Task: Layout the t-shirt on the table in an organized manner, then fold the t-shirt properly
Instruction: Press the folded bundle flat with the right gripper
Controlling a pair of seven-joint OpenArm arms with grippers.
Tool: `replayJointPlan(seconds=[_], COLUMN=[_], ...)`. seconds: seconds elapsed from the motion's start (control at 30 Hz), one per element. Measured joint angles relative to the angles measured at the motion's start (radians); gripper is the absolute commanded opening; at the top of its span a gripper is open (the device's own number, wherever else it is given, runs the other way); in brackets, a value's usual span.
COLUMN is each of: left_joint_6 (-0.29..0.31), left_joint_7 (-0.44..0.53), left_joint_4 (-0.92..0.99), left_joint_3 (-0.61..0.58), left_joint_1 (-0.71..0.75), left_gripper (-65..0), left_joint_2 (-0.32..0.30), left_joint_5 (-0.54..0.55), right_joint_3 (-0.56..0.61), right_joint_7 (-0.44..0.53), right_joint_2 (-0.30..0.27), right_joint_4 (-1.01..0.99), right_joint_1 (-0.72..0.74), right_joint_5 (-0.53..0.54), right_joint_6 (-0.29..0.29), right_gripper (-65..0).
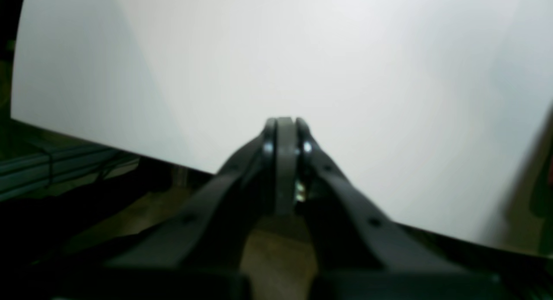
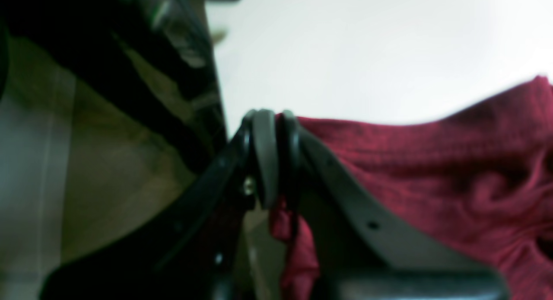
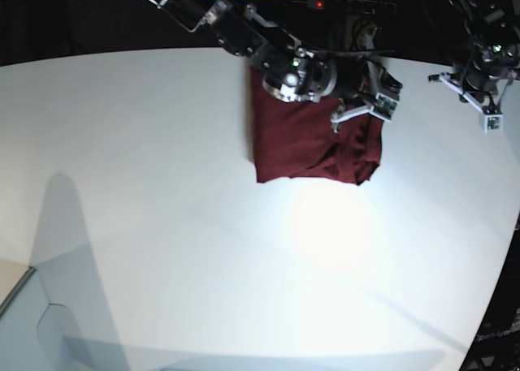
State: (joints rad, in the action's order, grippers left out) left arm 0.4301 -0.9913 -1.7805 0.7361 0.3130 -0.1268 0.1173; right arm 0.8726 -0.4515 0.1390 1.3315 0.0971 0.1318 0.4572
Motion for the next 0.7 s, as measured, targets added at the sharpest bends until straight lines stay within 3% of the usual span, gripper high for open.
replayJointPlan(seconds=[0.07, 0.37, 0.53, 0.7], left_joint_6=[0.000, 0.000, 0.000, 0.000], left_joint_7=[0.000, 0.000, 0.004, -0.022], left_joint_4=[0.000, 0.000, -0.001, -0.048], left_joint_3=[0.000, 0.048, 0.055, 0.054], left_joint_1=[0.000, -0.006, -0.008, -0.037], left_gripper=[-64.8, -64.8, -64.8, -64.4], left_joint_2=[-0.001, -0.006, -0.020, -0.009], left_joint_5=[-0.001, 0.001, 0.000, 0.055], right_joint_3=[0.000, -0.002, -0.007, -0.152], right_joint_7=[-0.005, -0.008, -0.008, -0.001], right_joint_2=[0.000, 0.000, -0.016, -0.055], right_joint_4=[-0.019, -0.009, 0.130, 0.240], right_joint_1=[0.021, 0.023, -0.001, -0.018], right_joint_5=[-0.001, -0.001, 0.004, 0.003], right_joint_6=[0.001, 0.000, 0.000, 0.005], right_gripper=[-64.3, -37.7, -35.8, -35.8])
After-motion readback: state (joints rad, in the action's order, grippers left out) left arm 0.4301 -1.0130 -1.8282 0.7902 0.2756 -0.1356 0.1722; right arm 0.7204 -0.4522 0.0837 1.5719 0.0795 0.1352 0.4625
